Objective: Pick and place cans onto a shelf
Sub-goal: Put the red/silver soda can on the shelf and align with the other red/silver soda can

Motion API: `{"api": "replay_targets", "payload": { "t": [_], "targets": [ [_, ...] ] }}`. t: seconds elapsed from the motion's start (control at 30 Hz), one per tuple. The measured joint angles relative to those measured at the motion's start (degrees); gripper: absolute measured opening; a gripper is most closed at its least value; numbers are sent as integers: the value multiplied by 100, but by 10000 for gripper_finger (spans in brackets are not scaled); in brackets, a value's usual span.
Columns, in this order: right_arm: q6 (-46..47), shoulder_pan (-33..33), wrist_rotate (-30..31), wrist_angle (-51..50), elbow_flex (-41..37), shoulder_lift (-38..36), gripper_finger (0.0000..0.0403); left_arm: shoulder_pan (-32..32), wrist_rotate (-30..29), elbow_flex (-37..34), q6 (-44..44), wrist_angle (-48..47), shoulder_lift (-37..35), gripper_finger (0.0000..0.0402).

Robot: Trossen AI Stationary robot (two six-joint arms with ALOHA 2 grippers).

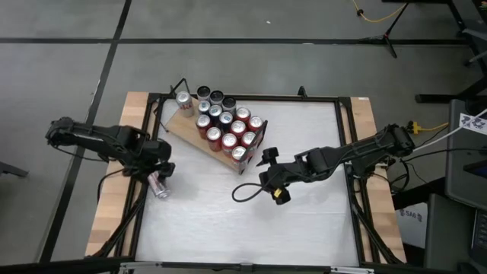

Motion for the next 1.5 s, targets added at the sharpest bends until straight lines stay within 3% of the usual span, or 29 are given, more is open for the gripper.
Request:
{"api": "replay_targets", "payload": {
  "t": [0.3, 0.53, 0.97, 1.5],
  "targets": [
    [285, 9, 157, -681, -2, -50, 390, -1346, -365, 0, -1706, 9, 47, 291],
    [361, 9, 157, -461, -232, -55, 390, -2108, -1930, -2, -2463, 21, 95, 291],
    [361, -7, 155, -151, -461, -57, 390, -2481, -2088, -73, -3401, -491, 464, 291],
    [341, -7, 153, -155, -459, -57, 390, -2474, -2378, -812, -3542, 296, 693, 291]
  ]
}}
